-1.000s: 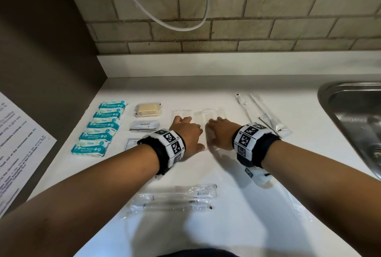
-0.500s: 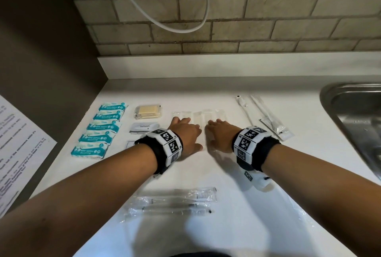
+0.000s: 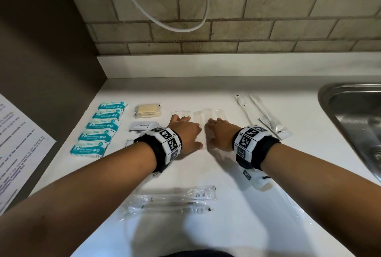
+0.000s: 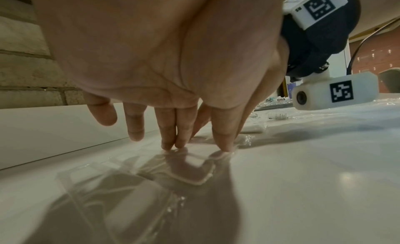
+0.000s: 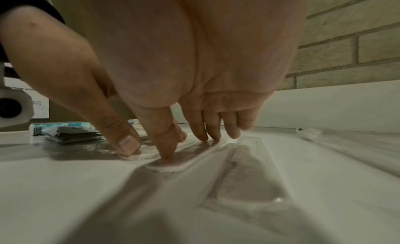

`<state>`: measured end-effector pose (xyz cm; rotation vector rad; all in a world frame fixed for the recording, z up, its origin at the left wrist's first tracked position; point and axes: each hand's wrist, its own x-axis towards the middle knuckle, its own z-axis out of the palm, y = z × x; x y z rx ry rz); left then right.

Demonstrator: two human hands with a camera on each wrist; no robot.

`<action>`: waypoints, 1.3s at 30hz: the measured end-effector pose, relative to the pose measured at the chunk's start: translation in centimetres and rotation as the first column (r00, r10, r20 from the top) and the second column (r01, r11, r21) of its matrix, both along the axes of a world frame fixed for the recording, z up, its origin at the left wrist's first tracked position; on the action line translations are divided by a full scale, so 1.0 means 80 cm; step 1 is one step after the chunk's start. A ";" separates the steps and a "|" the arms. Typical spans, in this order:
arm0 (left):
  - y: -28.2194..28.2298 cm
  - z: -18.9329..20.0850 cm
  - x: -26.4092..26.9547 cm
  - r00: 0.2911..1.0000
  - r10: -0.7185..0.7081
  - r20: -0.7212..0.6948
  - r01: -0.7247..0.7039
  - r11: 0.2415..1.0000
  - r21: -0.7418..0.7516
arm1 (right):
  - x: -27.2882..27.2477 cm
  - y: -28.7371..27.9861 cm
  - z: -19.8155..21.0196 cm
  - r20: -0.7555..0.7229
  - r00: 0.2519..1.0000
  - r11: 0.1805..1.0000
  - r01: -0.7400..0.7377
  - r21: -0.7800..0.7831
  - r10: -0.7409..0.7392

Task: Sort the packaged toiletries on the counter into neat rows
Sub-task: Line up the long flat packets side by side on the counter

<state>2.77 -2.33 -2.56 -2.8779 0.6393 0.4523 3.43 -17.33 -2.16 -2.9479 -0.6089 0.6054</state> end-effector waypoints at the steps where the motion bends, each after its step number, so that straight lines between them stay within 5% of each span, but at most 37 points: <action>1: 0.000 0.001 0.000 1.000 -0.002 0.004 0.002 1.000 -0.011 | 0.000 -0.002 0.001 0.000 1.000 1.000 0.010 0.012 -0.010; 8: -0.020 0.003 -0.001 0.998 -0.061 0.027 0.064 0.994 -0.091 | -0.002 -0.035 0.009 0.010 0.993 0.993 0.115 -0.024 -0.115; 14: -0.042 0.001 -0.002 0.997 -0.070 -0.017 0.070 0.997 -0.011 | -0.014 -0.045 0.010 0.007 0.997 0.989 0.078 -0.122 -0.078; 39: -0.050 0.001 0.000 0.999 -0.045 -0.019 0.045 0.999 0.017 | -0.013 -0.047 0.002 -0.018 0.992 0.992 0.121 -0.040 -0.121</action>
